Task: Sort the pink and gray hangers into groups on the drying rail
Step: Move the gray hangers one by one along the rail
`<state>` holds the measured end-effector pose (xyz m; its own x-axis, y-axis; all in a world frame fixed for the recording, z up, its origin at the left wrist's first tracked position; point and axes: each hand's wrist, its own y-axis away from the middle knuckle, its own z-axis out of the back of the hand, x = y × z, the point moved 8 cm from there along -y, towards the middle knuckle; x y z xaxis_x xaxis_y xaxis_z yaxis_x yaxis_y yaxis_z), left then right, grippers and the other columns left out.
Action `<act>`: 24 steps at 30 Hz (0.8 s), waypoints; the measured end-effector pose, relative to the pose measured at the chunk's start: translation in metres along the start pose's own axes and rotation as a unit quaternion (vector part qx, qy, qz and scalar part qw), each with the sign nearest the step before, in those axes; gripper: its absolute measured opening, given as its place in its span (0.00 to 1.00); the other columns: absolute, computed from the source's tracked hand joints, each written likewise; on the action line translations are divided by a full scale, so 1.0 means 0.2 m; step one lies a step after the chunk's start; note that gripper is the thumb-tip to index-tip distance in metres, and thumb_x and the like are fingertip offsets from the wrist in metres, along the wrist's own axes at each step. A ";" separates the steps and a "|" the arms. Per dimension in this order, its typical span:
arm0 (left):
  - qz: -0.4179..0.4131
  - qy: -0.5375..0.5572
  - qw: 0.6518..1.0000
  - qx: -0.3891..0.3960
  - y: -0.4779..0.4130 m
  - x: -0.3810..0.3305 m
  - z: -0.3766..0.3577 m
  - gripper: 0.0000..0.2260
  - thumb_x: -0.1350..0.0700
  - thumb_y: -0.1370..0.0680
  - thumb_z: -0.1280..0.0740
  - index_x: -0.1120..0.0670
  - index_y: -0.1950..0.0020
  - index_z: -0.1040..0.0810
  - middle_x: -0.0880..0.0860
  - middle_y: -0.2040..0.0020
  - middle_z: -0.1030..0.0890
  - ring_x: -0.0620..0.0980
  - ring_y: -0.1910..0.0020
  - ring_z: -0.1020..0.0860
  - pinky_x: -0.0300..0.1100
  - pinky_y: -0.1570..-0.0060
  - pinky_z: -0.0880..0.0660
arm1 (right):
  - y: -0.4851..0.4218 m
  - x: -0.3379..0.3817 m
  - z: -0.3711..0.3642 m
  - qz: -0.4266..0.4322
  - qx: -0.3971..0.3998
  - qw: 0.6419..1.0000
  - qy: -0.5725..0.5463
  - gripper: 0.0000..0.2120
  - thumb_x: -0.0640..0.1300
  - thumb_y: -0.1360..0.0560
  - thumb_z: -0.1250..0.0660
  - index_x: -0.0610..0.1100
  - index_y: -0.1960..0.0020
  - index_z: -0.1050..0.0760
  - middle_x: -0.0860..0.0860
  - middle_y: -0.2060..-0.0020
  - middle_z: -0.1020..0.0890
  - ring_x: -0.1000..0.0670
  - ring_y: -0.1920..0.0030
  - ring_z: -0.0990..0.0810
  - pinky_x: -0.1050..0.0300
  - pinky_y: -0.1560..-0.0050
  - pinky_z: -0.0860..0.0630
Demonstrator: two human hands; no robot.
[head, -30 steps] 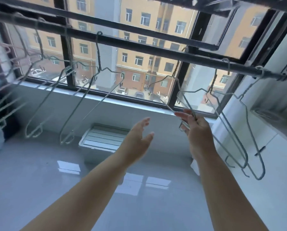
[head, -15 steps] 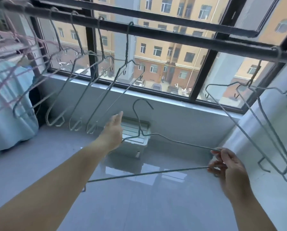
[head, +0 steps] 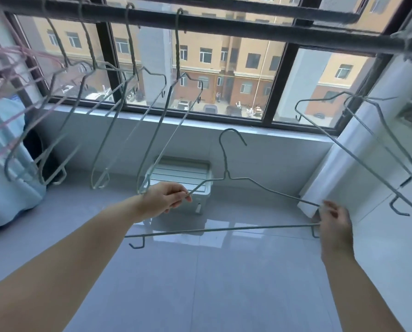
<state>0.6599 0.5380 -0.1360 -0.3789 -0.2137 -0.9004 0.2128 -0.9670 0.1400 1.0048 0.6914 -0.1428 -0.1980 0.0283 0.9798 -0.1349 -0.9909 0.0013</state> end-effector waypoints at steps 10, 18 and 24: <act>-0.042 0.014 0.994 -0.102 -0.04 -0.18 -0.25 0.09 0.62 0.21 0.44 0.53 0.53 0.26 0.49 0.69 0.30 0.46 0.72 0.36 0.36 0.72 0.38 | 0.84 0.05 -0.63 0.224 0.323 0.893 0.218 0.23 0.44 0.25 0.36 0.49 0.32 0.38 0.58 0.39 0.34 0.57 0.36 0.39 0.75 0.38 0.50; -0.024 0.177 0.970 -0.164 -0.10 -0.37 -0.19 0.10 0.64 0.21 0.46 0.58 0.48 0.26 0.52 0.67 0.30 0.46 0.70 0.34 0.39 0.68 0.37 | 1.03 0.17 -0.79 0.222 0.402 0.870 0.181 0.24 0.49 0.23 0.39 0.54 0.31 0.44 0.59 0.41 0.31 0.63 0.40 0.37 0.78 0.44 0.45; -0.060 0.256 0.950 -0.167 -0.10 -0.52 -0.20 0.11 0.66 0.21 0.47 0.56 0.47 0.27 0.51 0.64 0.27 0.46 0.69 0.33 0.37 0.67 0.34 | 0.94 0.30 -0.73 0.274 0.326 0.890 0.165 0.20 0.44 0.23 0.40 0.61 0.37 0.41 0.66 0.57 0.28 0.69 0.51 0.32 0.81 0.53 0.39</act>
<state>0.7309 0.5843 -0.0620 0.0514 0.0724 -0.9961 0.5018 -0.8642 -0.0369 0.8255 0.5271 -0.1134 -0.3491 -0.5514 0.7577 0.6400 -0.7309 -0.2370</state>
